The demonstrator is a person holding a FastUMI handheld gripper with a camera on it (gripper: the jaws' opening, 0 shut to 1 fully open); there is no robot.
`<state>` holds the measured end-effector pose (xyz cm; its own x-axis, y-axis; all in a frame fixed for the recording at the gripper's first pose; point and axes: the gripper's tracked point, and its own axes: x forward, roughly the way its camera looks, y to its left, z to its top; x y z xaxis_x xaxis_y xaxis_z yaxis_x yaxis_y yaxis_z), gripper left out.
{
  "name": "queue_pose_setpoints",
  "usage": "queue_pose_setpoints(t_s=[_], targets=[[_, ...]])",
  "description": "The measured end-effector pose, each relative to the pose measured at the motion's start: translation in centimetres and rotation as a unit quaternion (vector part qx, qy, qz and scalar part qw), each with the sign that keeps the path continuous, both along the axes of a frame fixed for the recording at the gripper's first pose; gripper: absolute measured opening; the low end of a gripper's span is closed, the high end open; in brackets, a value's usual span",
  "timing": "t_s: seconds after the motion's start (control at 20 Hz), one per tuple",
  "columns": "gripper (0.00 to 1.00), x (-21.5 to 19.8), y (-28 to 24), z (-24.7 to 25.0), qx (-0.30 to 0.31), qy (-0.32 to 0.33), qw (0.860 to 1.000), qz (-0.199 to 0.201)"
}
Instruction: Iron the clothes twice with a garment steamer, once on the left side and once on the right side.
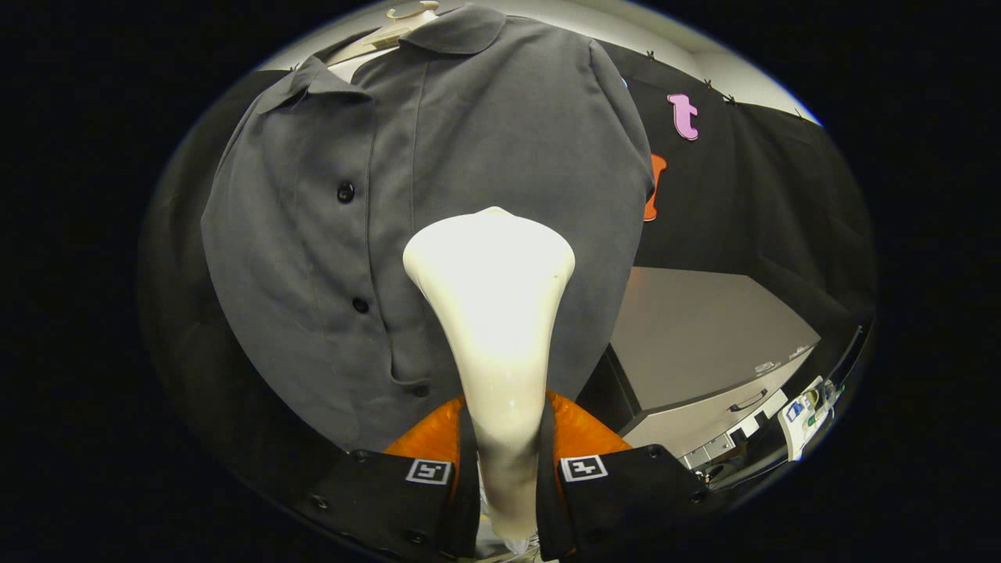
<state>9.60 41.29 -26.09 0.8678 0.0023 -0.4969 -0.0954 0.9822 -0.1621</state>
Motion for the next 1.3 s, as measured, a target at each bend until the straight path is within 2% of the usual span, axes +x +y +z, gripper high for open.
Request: queue_pose_setpoints(t_s=[1.3], targets=[[0.37,-3.5,-4.3,-15.9,-0.016,0.12,0.992,-0.034]])
